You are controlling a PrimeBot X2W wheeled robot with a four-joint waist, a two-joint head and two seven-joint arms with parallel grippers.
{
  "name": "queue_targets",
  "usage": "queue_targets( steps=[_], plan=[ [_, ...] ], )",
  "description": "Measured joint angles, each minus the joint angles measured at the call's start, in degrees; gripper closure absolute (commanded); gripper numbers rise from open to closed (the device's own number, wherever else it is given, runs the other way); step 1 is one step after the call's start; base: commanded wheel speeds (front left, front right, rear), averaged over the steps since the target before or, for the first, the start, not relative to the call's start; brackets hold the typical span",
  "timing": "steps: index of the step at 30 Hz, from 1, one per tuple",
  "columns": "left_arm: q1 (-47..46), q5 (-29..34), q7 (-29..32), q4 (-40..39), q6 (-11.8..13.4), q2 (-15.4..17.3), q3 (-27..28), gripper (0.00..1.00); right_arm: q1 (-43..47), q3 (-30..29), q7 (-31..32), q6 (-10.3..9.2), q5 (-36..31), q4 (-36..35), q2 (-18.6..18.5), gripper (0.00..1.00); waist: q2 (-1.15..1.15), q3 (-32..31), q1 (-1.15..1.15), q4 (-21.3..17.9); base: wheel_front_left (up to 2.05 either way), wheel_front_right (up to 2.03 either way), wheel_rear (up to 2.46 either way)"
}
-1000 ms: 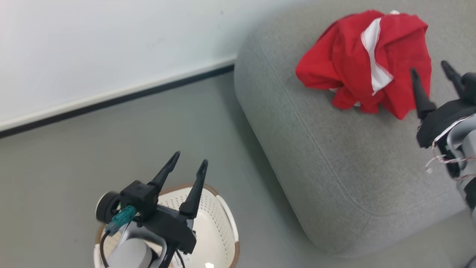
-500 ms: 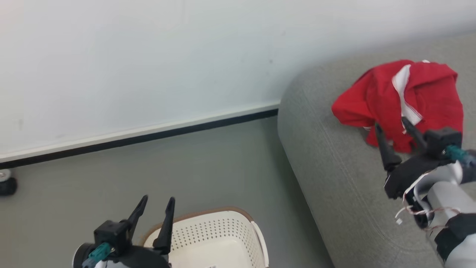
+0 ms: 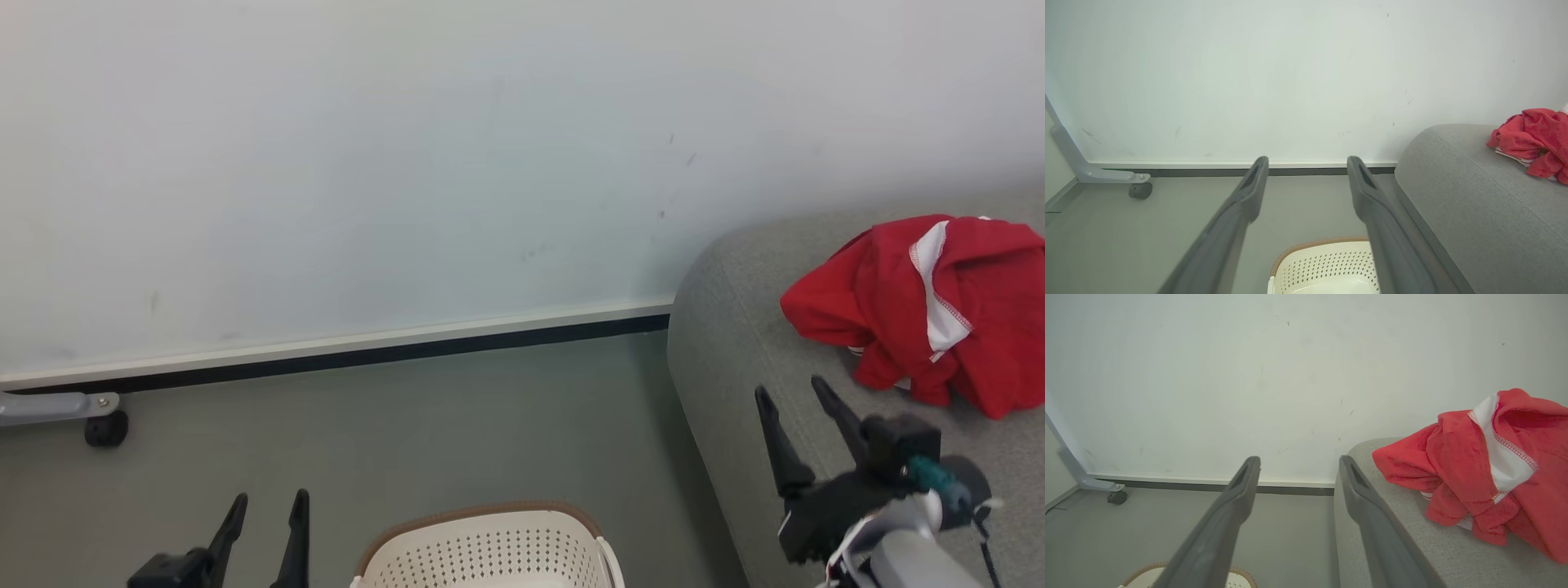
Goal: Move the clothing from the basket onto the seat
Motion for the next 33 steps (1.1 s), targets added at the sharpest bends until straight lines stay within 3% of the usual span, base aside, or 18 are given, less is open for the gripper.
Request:
queue_targets(
  steps=[4,15,33],
  plan=[
    [2.6,0.5,0.0,-1.3,0.0,0.0,2.1,0.00,5.2,-0.4,0.0,-2.67,-0.9,-4.4,0.3,0.00,0.00,-0.8,0.00,0.3,0.00,0.00,0.00],
    [7.5,2.0,0.0,-3.9,0.0,-0.5,5.3,0.00,14.3,-2.3,0.0,-4.70,-0.9,-14.6,0.9,0.00,0.01,-1.9,0.00,-0.3,0.00,0.00,0.00],
    [12.1,6.5,0.0,-7.1,0.0,-2.9,11.1,0.00,21.0,-6.3,0.0,-5.79,-2.9,-23.1,0.7,0.00,0.01,-2.2,0.01,0.4,0.00,0.00,0.00]
  ],
)
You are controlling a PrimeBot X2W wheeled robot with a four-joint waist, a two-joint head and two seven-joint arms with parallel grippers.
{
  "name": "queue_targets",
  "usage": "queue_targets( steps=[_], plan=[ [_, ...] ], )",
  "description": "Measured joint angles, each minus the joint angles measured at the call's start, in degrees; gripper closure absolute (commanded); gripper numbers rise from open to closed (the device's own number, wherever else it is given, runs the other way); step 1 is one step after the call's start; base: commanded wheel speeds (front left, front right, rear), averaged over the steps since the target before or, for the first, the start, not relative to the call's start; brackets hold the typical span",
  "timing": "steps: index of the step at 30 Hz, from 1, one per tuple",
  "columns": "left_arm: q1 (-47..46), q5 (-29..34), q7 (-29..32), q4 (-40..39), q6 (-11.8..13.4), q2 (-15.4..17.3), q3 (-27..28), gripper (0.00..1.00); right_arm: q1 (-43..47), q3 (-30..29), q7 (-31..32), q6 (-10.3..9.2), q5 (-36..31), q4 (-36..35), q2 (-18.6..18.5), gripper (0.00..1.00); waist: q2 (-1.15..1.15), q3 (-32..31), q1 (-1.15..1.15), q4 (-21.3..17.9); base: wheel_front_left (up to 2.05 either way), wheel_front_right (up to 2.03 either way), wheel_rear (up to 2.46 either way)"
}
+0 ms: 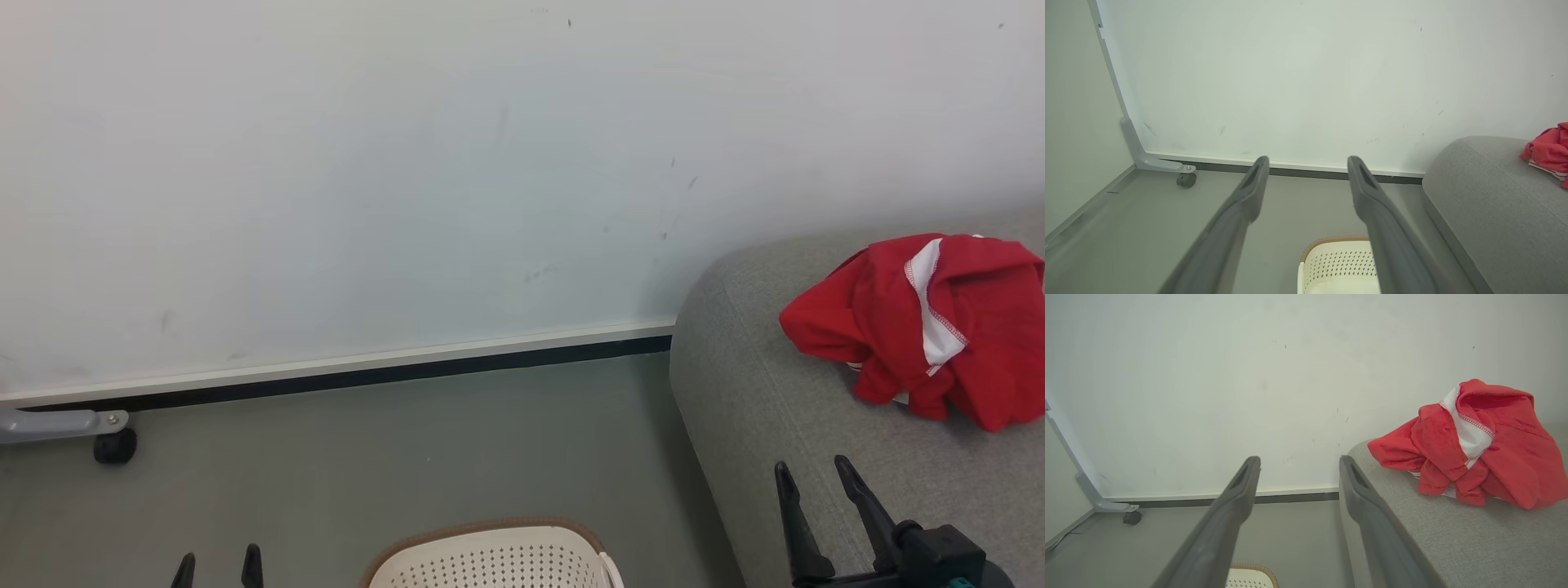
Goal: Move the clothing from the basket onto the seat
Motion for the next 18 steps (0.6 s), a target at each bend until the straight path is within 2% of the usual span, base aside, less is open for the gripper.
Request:
queue_targets(
  steps=[18],
  plan=[
    [0.7,2.6,0.0,-1.8,0.0,-0.4,1.0,0.00,1.3,-2.0,0.0,-0.41,-1.4,-2.3,0.6,0.00,0.01,0.6,0.00,0.7,0.00,0.00,0.00]
  ],
)
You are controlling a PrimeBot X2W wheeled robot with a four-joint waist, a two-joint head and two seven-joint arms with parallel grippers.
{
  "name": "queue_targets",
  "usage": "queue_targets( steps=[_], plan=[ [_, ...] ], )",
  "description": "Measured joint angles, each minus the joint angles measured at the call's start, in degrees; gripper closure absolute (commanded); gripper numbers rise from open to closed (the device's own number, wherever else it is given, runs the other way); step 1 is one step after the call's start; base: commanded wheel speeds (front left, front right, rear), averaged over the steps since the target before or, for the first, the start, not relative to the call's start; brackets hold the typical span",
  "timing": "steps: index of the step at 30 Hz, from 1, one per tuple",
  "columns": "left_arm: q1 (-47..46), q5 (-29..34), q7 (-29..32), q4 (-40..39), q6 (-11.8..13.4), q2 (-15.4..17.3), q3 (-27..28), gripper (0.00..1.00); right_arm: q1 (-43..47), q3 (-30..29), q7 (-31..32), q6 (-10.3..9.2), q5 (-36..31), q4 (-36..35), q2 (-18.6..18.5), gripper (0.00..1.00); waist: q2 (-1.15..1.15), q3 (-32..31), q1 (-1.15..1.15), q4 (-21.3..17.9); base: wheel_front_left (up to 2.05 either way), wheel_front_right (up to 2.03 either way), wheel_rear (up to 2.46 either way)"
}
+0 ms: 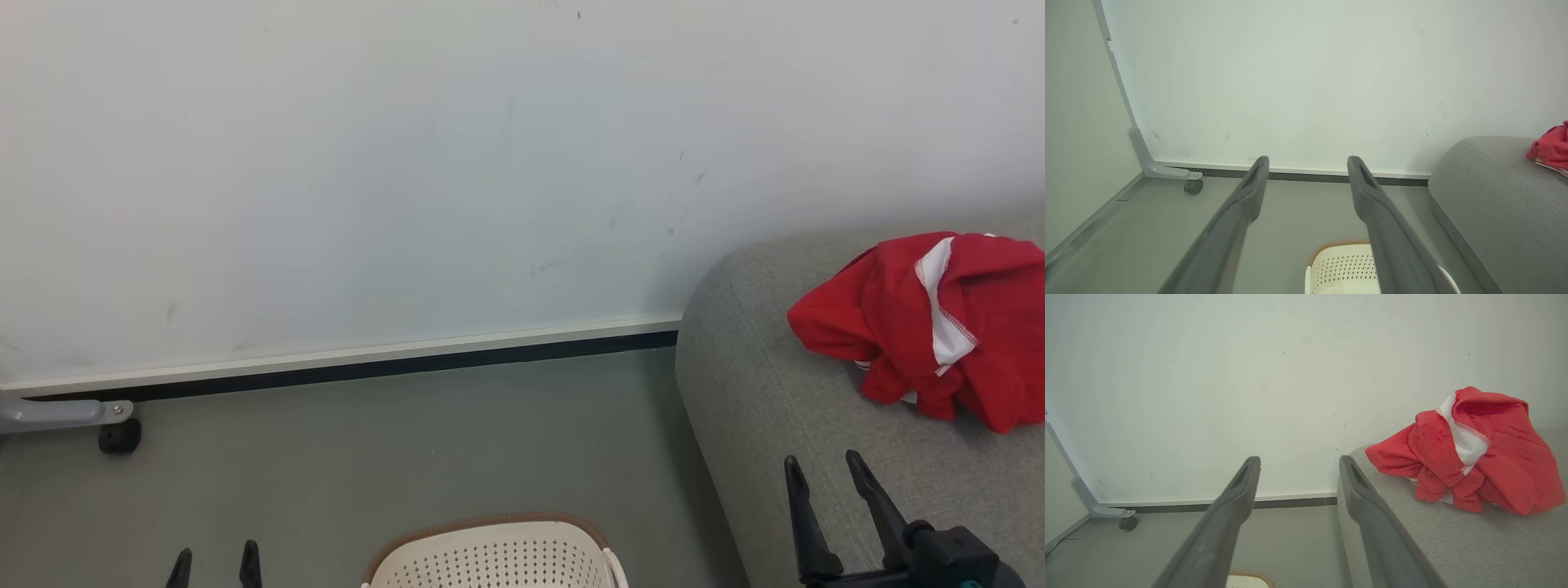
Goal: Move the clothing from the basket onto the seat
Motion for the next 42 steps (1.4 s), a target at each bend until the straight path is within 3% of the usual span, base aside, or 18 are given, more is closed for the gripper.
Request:
queue_targets(
  steps=[1,2,14,42],
  plan=[
    [0.0,0.0,0.0,-0.1,0.0,0.0,0.0,0.00,0.0,-0.1,0.0,0.00,0.0,0.0,0.0,0.00,0.00,0.0,0.00,0.0,0.00,0.00,0.00],
    [0.0,0.0,0.0,0.1,0.0,-0.2,-0.1,1.00,0.1,-0.1,0.1,0.00,0.0,0.2,0.1,1.00,0.00,0.1,0.00,0.0,0.00,0.00,0.00],
    [1.3,-2.2,1.2,3.7,-0.6,-2.6,-0.3,1.00,2.9,-0.6,1.2,0.53,2.1,4.1,1.8,1.00,0.00,0.3,0.00,0.1,0.00,0.00,0.00],
    [-2.8,-18.6,6.6,5.7,-3.9,-5.0,3.4,1.00,0.9,-7.2,6.7,3.81,20.0,6.0,4.3,1.00,0.00,2.2,0.01,0.8,0.00,0.00,0.00]
  ],
)
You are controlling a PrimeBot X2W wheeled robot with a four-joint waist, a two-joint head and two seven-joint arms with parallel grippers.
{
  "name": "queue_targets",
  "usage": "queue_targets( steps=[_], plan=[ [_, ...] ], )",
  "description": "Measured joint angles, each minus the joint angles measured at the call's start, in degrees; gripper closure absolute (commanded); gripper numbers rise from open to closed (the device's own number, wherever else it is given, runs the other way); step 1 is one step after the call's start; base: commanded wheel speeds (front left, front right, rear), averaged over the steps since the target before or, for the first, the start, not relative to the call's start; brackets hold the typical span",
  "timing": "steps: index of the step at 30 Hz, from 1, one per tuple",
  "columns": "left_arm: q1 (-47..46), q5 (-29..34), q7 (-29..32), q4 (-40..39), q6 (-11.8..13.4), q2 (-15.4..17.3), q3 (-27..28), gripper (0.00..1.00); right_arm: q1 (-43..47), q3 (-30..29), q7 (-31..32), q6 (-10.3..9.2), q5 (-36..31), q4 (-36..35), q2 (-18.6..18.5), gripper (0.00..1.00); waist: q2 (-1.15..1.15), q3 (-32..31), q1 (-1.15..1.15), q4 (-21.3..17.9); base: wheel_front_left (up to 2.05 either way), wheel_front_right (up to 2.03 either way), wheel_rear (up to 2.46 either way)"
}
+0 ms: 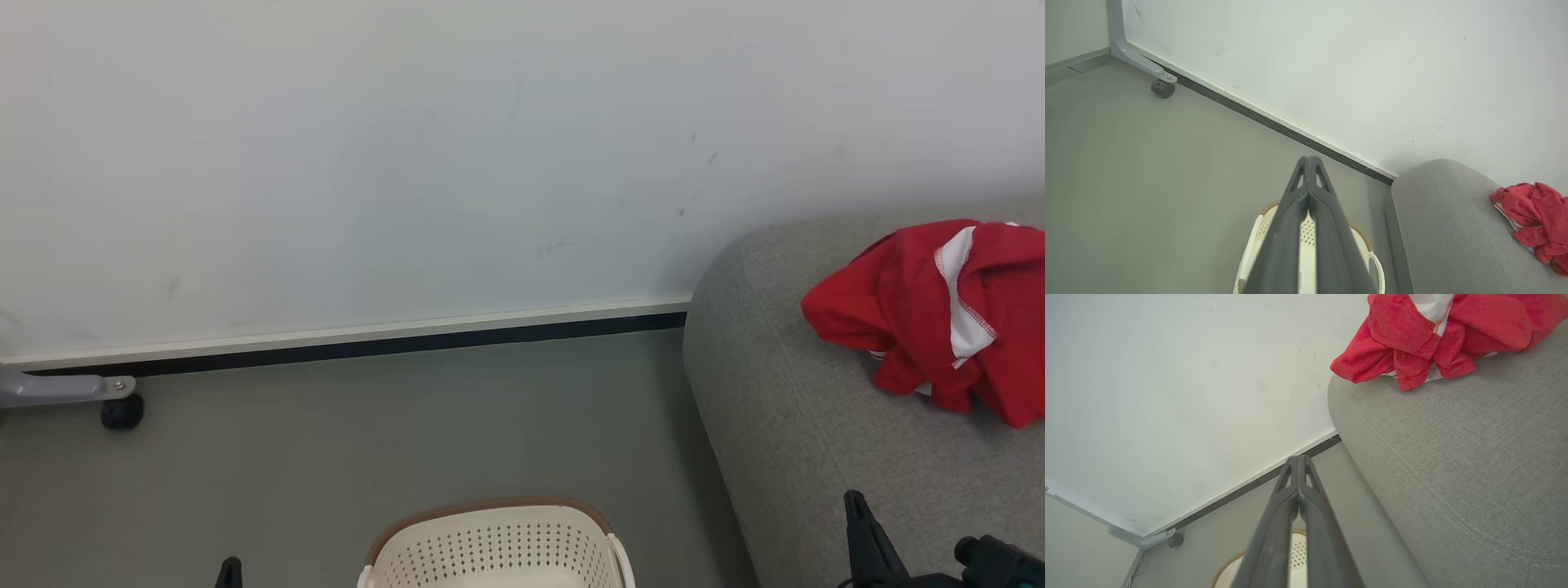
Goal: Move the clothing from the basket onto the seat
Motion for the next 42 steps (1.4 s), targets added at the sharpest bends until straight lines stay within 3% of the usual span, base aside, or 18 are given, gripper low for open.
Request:
queue_targets(
  steps=[42],
  plan=[
    [-7.1,-24.8,7.7,3.2,-5.4,-4.0,5.7,1.00,-4.3,-10.3,7.6,5.42,27.5,3.0,4.0,1.00,-0.01,2.6,0.00,0.9,0.00,0.00,0.00]
  ],
)
